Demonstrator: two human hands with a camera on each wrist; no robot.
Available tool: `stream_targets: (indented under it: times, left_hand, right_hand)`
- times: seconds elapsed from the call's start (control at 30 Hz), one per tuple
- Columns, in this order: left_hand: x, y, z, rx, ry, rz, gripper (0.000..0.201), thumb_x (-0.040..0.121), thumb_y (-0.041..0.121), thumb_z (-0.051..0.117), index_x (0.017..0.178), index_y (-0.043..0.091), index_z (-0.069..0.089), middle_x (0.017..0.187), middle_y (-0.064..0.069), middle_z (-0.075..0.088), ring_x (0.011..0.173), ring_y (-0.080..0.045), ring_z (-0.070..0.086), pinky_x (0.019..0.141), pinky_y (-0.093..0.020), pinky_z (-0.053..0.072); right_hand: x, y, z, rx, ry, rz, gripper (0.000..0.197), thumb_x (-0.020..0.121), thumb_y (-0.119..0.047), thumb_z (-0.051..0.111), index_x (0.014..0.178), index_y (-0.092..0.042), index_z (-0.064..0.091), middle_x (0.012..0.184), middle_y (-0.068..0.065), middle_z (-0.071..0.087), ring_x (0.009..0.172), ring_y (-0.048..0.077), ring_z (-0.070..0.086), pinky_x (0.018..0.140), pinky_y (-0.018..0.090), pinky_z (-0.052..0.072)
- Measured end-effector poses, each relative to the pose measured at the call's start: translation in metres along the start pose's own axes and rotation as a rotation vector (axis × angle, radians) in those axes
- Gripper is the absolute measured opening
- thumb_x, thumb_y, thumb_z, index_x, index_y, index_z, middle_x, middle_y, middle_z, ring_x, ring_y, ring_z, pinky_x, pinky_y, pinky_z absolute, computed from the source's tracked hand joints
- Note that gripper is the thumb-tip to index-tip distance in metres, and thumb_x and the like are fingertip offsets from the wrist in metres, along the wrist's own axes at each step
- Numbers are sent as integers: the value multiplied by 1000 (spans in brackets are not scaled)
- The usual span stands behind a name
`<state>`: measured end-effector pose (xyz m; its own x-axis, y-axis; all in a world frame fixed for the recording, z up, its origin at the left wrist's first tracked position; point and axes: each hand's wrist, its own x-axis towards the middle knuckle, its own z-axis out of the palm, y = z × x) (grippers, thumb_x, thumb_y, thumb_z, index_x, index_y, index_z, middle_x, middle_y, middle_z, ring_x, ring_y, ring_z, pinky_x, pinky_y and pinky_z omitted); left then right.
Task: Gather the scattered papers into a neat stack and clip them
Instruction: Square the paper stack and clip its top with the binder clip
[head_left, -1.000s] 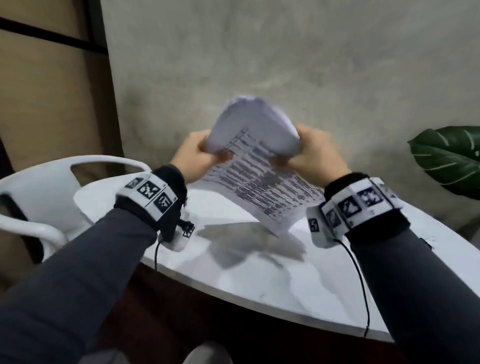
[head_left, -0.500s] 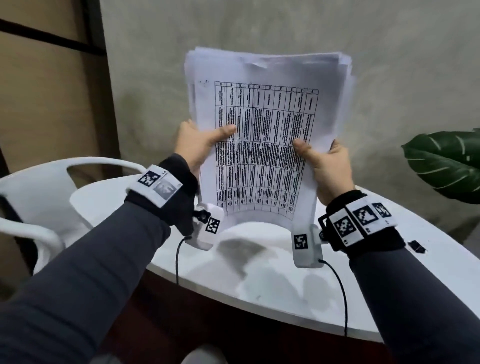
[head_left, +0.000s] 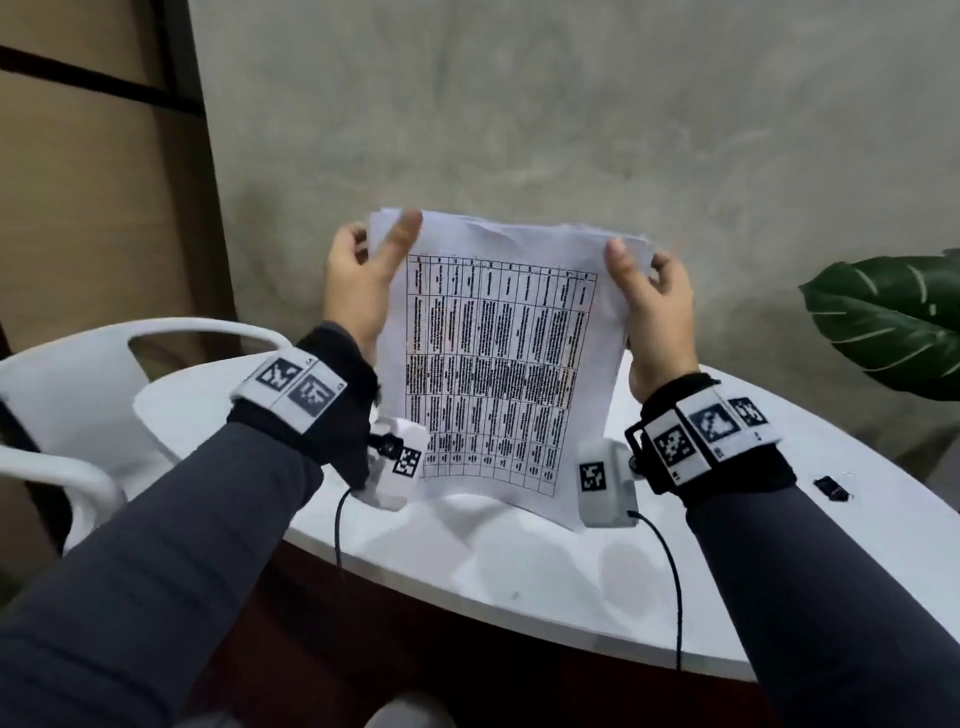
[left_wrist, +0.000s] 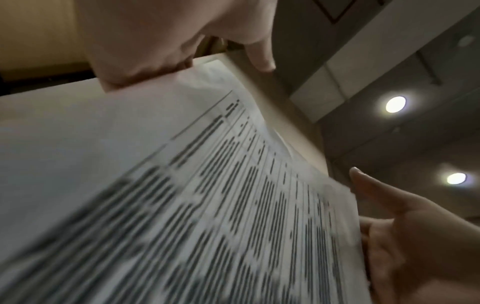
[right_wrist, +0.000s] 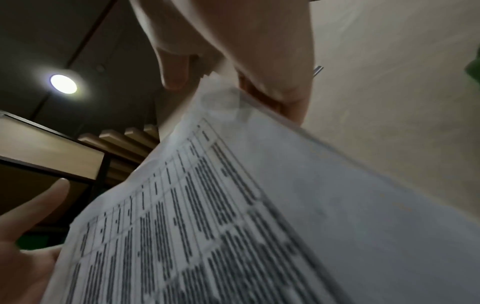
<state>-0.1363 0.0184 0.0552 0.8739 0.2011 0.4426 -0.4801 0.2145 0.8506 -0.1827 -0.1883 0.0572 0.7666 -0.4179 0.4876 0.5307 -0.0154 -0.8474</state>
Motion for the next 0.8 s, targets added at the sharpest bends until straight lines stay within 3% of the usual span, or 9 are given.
stream_targets:
  times: [0.1, 0.17, 0.27, 0.4, 0.5, 0.57, 0.67, 0.73, 0.8]
  left_hand:
    - [13, 9, 7, -26, 51, -77, 58, 61, 74, 57, 86, 22, 53, 88, 2, 59, 85, -18, 54, 91, -34, 46]
    - [19, 11, 12, -8, 111, -99, 49, 61, 70, 61, 68, 25, 44, 71, 7, 44, 71, -15, 45, 77, -32, 40]
    - [27, 10, 15, -17, 171, -126, 40, 47, 52, 68, 59, 20, 49, 65, 0, 50, 72, -18, 49, 74, -35, 46]
    - [31, 12, 19, 13, 167, -100, 29, 71, 38, 64, 58, 20, 45, 63, 3, 44, 74, -18, 44, 71, -29, 37]
    - [28, 8, 20, 24, 159, -63, 46, 80, 39, 64, 52, 22, 32, 50, 10, 37, 57, -15, 36, 58, -26, 31]
    - [27, 8, 20, 54, 183, -29, 54, 82, 35, 64, 48, 21, 24, 42, 8, 26, 50, -14, 23, 51, -27, 21]
    - [25, 12, 24, 80, 227, 6, 54, 85, 30, 60, 48, 20, 22, 51, 3, 20, 51, -15, 20, 51, -28, 17]
    - [24, 10, 26, 90, 235, 19, 53, 86, 29, 59, 49, 20, 22, 52, 3, 19, 51, -15, 19, 49, -28, 16]
    - [22, 9, 27, 120, 242, 36, 53, 87, 30, 58, 50, 21, 22, 52, 4, 19, 49, -13, 18, 46, -27, 17]
  right_hand:
    - [12, -11, 9, -77, 134, 30, 55, 70, -67, 62, 99, -21, 53, 107, 0, 56, 102, 16, 55, 100, 38, 45]
    - [18, -13, 13, -115, 201, 58, 42, 77, -61, 60, 90, -21, 53, 99, -3, 56, 94, 14, 52, 95, 33, 44]
    - [22, -15, 17, -130, 247, 95, 19, 85, -38, 57, 87, -19, 55, 80, -10, 51, 89, 16, 50, 86, 32, 44]
    - [24, -16, 19, -94, 206, 73, 17, 86, -35, 57, 90, -20, 53, 83, -11, 50, 91, 15, 49, 80, 28, 42]
    - [23, -14, 21, -98, 177, 44, 15, 78, -34, 63, 82, -24, 54, 89, -6, 56, 88, 13, 52, 81, 29, 44]
    - [23, -16, 21, -129, 197, 39, 8, 84, -25, 56, 77, -22, 55, 81, -8, 53, 85, 13, 49, 82, 30, 41]
    - [23, -20, 20, -248, 248, -16, 26, 92, -32, 48, 111, -17, 56, 106, -3, 54, 105, 17, 48, 100, 33, 38]
    - [13, -27, 22, -536, 290, -242, 53, 90, -50, 47, 135, -22, 43, 134, 4, 44, 127, 20, 39, 111, 39, 27]
    - [-5, -41, 32, -917, 151, -561, 70, 83, -61, 49, 142, -25, 35, 142, 4, 39, 134, 22, 32, 112, 45, 19]
